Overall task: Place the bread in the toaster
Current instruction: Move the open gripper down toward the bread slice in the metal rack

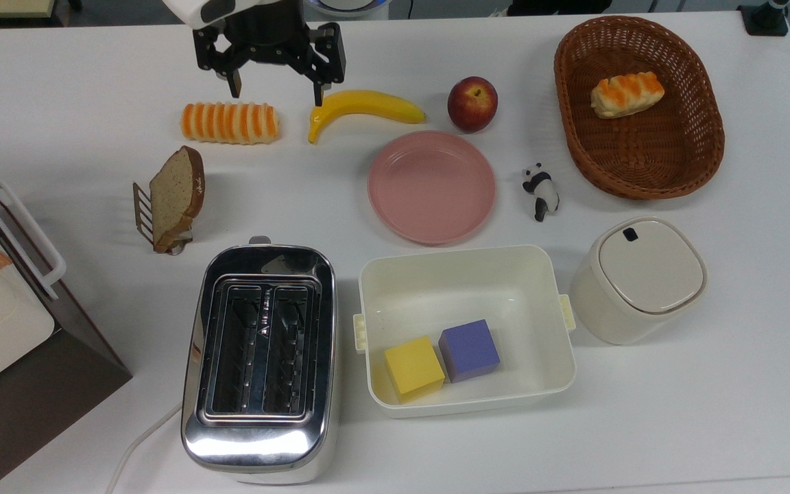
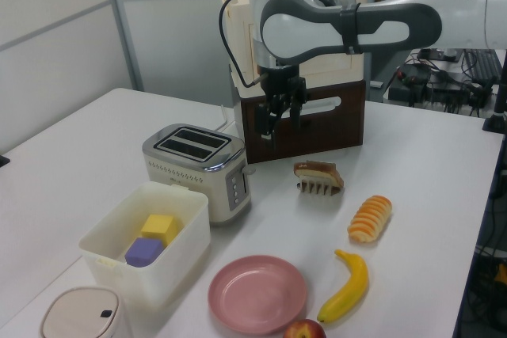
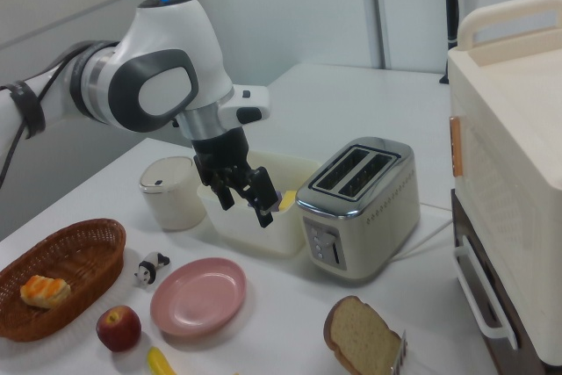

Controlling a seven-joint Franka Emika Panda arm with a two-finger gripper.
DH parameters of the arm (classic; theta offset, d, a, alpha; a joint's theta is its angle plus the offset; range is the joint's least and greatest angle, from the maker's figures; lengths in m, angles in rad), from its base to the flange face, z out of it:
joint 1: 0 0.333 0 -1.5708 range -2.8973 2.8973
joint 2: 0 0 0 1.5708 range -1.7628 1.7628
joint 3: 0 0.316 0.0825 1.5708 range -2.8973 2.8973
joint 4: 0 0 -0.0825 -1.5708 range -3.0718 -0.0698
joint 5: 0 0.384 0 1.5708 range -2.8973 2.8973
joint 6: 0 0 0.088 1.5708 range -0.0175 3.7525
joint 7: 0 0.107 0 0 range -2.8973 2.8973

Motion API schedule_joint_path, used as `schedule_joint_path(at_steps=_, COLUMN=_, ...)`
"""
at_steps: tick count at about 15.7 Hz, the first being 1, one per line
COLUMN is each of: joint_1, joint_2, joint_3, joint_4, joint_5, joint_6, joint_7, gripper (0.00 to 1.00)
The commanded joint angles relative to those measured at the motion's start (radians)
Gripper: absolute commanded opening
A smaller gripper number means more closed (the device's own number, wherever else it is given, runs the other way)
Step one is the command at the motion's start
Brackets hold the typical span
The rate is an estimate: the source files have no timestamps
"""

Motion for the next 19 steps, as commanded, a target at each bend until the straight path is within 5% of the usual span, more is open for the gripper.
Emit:
schedule_joint_path(at_steps=1, joint_1=0.009, joint_2=0.011, joint_3=-0.001, joint_4=-0.014, joint_5=0.022, joint_6=0.054, joint_7=-0.004, gripper=1.00)
schedule_joint_path(at_steps=10, joint_1=0.023, joint_2=0.043, joint_3=-0.009, joint_4=-0.013, joint_5=-0.003, joint_6=0.178, joint_7=0.027, gripper=1.00)
schedule_joint_path(at_steps=14, joint_1=0.026, joint_2=0.043, joint_3=-0.009, joint_4=-0.019, joint_5=-0.130, joint_6=0.172, joint_7=0.002, gripper=1.00)
schedule_joint_path(at_steps=19, joint_1=0.021, joint_2=0.048, joint_3=-0.010, joint_4=-0.080, joint_5=-0.159, joint_6=0.140, joint_7=-0.153, gripper=1.00)
